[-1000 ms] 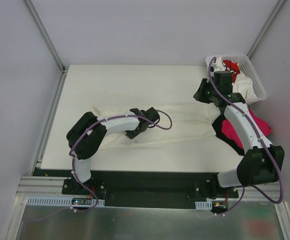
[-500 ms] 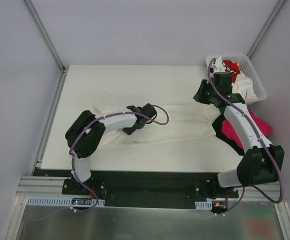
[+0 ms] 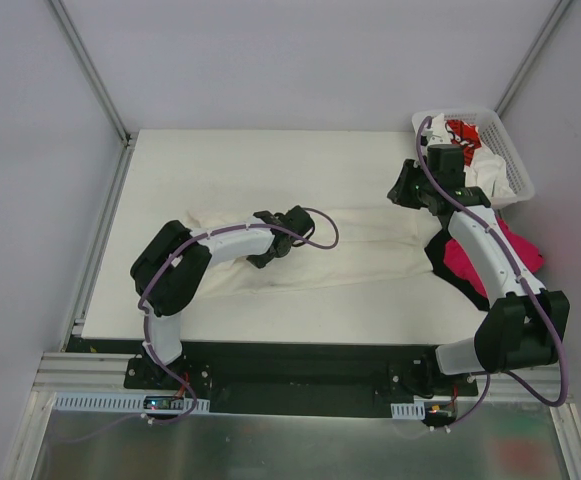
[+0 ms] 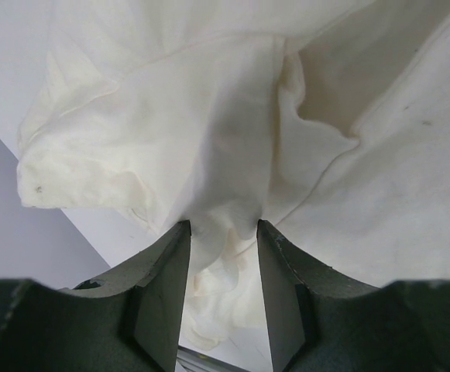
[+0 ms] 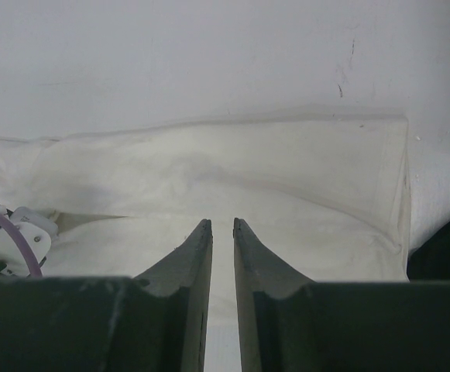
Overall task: Fold and stack the t-shirts
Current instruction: Fold the other side of the tshirt into a rectangle
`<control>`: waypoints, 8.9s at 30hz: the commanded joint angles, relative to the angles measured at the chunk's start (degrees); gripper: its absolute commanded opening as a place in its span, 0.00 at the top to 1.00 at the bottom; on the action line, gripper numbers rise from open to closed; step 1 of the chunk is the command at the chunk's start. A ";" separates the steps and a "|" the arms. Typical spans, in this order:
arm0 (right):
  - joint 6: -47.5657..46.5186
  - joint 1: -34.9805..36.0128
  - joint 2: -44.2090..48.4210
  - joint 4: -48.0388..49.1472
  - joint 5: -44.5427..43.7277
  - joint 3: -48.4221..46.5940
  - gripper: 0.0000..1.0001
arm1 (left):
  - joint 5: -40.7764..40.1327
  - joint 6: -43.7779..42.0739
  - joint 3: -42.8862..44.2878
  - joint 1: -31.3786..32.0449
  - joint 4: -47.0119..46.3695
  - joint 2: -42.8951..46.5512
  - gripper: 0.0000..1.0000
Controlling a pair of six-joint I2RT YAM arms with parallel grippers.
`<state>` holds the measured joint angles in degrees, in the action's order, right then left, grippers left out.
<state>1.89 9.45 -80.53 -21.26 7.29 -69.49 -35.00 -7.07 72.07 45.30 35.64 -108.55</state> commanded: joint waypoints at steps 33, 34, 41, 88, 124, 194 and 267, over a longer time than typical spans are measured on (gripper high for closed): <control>-0.66 -0.31 0.99 1.48 0.36 0.15 0.80 | -5.07 0.48 0.61 6.12 0.31 0.80 0.59; -0.66 -0.40 0.90 1.48 0.27 0.15 0.81 | -5.07 0.65 0.53 6.03 0.31 0.54 0.60; -1.01 -0.49 1.61 1.30 -0.35 0.24 0.80 | -4.55 0.66 0.17 5.85 -0.13 -0.96 0.59; -0.75 -0.40 0.90 2.10 0.80 1.55 0.83 | -4.46 -1.80 1.40 -1.18 -5.31 -4.48 0.64; 0.39 -0.40 1.17 2.54 1.59 1.12 0.84 | -6.13 5.22 11.69 3.12 7.69 0.45 0.89; 0.04 -0.84 1.87 3.06 1.06 3.31 0.85 | 10.75 63.85 7.82 -31.24 4.09 3.26 0.23; 1.71 -2.69 0.11 3.15 4.49 2.17 0.85 | 13.74 58.04 -16.52 -14.71 0.49 19.43 0.49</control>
<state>2.87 7.27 -80.03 -19.81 10.17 -66.39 -20.99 47.94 58.17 30.06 36.38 -92.38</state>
